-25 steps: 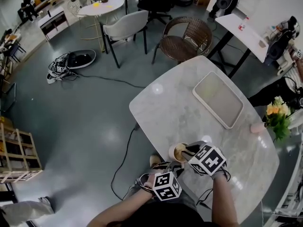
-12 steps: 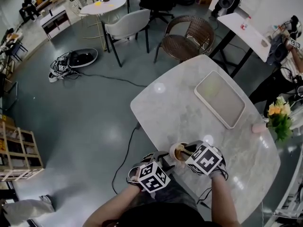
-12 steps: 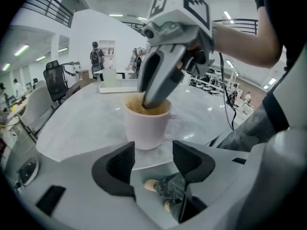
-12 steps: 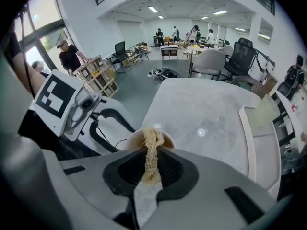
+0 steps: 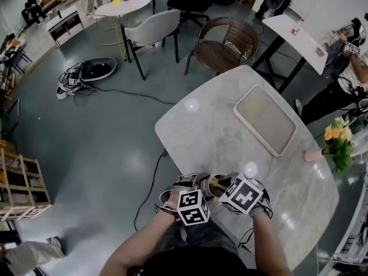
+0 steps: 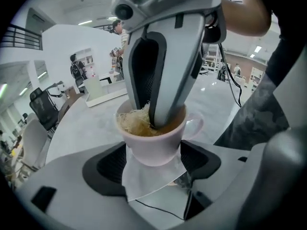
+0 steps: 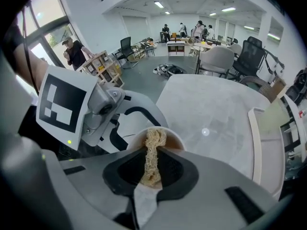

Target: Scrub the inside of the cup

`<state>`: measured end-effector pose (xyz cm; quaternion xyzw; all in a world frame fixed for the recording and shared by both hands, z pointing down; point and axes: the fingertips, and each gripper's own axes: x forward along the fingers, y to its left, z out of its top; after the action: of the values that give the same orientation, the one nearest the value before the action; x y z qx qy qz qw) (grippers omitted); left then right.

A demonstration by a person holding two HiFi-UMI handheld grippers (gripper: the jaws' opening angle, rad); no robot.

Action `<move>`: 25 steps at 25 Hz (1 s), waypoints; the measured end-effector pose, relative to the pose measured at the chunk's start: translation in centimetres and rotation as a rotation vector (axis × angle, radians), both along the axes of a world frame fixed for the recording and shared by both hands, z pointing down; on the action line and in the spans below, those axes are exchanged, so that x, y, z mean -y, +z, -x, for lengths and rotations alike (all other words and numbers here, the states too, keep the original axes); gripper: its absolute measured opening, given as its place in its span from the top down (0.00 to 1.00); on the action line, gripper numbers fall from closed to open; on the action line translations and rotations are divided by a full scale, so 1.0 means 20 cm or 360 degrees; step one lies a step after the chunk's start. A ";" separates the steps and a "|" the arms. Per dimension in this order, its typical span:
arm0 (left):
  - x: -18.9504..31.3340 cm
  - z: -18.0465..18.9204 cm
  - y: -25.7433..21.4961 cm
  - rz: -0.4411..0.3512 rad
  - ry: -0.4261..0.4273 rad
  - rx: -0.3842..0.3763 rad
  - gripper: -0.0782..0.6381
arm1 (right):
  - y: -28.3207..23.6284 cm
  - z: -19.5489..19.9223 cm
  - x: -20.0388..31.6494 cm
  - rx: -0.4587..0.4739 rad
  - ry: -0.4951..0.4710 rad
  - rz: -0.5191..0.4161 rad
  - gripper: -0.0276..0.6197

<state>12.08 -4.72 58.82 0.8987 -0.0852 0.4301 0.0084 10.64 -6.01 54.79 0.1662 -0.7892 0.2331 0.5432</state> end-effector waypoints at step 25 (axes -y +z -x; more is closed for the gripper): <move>-0.02 0.02 0.00 0.0015 -0.0317 0.0043 0.41 | -0.15 -0.08 0.05 0.0119 0.0382 -0.0098 0.86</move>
<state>11.74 -4.35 58.80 0.8798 -0.1722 0.4397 0.0542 12.31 -7.00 51.79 0.2673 -0.7902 0.2780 0.4763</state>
